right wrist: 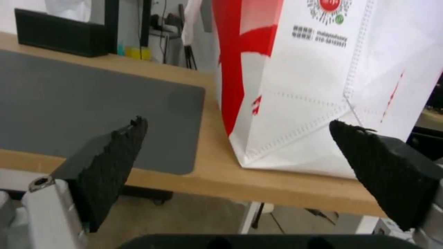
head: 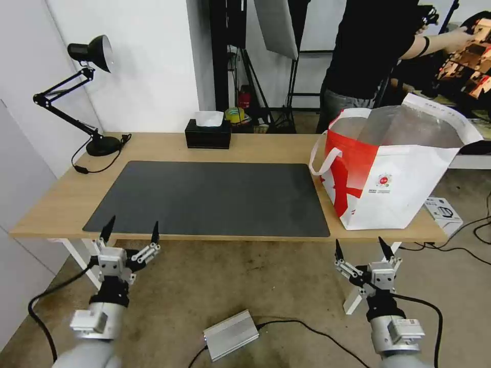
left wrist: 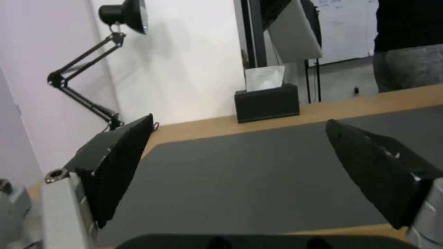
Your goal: Pick up the trash from the table and place it into the takeout bag.
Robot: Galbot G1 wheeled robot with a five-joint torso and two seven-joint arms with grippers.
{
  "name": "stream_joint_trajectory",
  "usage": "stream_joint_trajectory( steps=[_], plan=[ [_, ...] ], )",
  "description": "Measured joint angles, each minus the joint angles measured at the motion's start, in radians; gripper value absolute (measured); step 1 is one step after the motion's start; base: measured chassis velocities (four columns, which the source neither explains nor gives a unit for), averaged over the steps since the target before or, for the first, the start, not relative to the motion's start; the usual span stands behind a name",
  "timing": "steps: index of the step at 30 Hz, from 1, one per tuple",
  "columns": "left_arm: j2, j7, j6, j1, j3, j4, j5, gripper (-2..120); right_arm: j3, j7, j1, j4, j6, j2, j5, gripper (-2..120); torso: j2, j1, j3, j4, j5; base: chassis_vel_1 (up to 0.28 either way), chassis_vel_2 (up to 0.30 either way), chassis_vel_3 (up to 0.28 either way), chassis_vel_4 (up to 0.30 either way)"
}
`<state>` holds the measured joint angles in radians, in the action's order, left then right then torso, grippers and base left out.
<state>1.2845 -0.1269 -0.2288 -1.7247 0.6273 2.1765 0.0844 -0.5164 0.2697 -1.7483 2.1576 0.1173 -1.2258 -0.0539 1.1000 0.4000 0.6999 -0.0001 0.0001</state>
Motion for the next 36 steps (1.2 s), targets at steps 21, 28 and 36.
stream_joint_trajectory(
  steps=[21,28,36],
  plan=[
    [0.065,-0.024,-0.108,-0.056,-0.037,-0.078,-0.056,100,0.010,0.022,-0.010,-0.034,0.007,-0.010,0.024,100,0.000,0.000,0.000,0.0001,-0.0001,0.000,0.000,0.000,0.000],
    [0.072,-0.025,-0.121,-0.061,-0.034,-0.083,-0.058,100,0.021,0.030,-0.011,-0.036,0.007,-0.017,0.030,100,0.000,0.000,0.000,0.0001,-0.0001,0.000,0.000,0.000,0.000],
    [0.069,-0.025,-0.126,-0.059,-0.025,-0.077,-0.058,100,0.022,0.031,-0.009,-0.030,0.007,-0.013,0.031,100,0.000,0.000,0.000,0.0001,-0.0001,0.000,0.000,0.000,0.000]
  ],
)
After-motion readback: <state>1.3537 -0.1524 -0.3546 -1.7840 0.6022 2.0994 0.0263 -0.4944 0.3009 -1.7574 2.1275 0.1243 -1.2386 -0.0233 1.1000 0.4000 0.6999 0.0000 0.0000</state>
